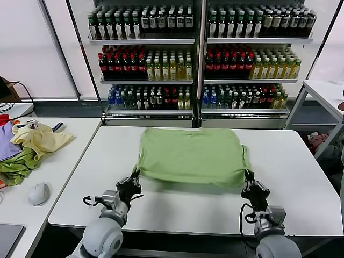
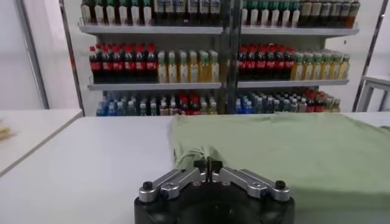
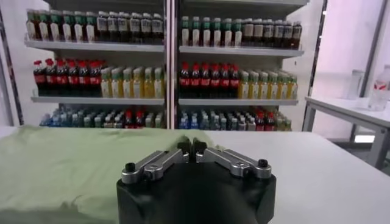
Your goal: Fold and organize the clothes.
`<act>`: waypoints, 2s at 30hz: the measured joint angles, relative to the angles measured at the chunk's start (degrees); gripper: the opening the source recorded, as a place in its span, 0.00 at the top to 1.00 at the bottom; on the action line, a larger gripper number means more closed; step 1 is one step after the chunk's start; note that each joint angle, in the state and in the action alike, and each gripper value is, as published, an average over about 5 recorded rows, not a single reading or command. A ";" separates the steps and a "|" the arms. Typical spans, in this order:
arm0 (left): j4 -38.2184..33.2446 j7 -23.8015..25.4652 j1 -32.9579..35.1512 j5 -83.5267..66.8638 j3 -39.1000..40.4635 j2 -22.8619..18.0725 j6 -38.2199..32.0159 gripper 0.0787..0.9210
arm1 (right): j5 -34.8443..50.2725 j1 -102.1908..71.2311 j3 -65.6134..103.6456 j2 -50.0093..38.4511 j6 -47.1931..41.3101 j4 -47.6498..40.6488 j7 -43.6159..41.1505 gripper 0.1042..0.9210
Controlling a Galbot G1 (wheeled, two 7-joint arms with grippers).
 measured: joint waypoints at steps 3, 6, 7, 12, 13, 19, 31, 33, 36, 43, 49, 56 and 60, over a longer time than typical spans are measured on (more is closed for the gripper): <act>2.71 0.53 -2.76 0.26 1.04 -0.25 0.28 0.98 | -0.29 3.16 -0.55 0.25 -0.17 -2.98 -0.27 0.97; 5.45 1.13 -5.36 0.99 2.19 -0.54 0.37 0.98 | -0.92 6.11 -1.23 0.35 -0.37 -5.92 -0.53 0.97; 6.34 1.30 -6.18 1.33 2.57 -0.64 0.38 0.98 | -1.13 7.07 -1.49 0.38 -0.46 -6.90 -0.61 0.97; 10.68 1.60 -9.70 3.29 4.03 -1.22 0.62 0.98 | -2.11 11.50 -2.86 0.95 -0.93 -11.58 -0.88 0.97; 11.43 1.58 -10.23 3.66 4.19 -1.31 0.69 0.98 | -2.35 12.30 -3.11 1.11 -0.98 -12.47 -0.90 0.97; 14.66 1.68 -12.19 5.33 5.07 -1.73 1.20 0.98 | -4.09 16.12 -4.27 2.23 -0.92 -17.15 -0.93 0.97; 15.57 1.57 -12.04 6.54 4.66 -2.19 0.62 0.62 | -5.81 17.85 -4.84 2.99 -1.55 -20.64 -1.84 0.70; 15.08 1.36 -11.47 6.58 4.33 -2.01 0.42 0.54 | -5.97 17.38 -4.50 2.89 -1.66 -20.35 -1.88 0.63; 14.62 1.13 -10.50 6.78 4.05 -1.83 0.07 0.45 | -6.08 16.51 -3.90 2.67 -1.96 -19.69 -1.95 0.54; 15.31 0.97 -9.58 7.71 4.00 -2.35 -0.53 0.22 | -6.27 14.14 -2.66 2.21 -2.91 -18.33 -1.77 0.29; 17.44 0.45 -10.30 8.81 4.13 -3.39 -0.71 0.12 | -6.64 12.40 -2.40 2.38 -4.26 -18.60 -1.22 0.13; 19.17 -0.20 -10.52 8.40 4.18 -3.86 -0.46 0.13 | -6.45 11.75 -2.62 2.66 -5.66 -19.51 -0.72 0.15; 19.32 0.00 -10.49 7.40 4.28 -3.81 -0.78 0.23 | -5.83 11.61 -2.51 2.61 -6.06 -19.77 -0.44 0.26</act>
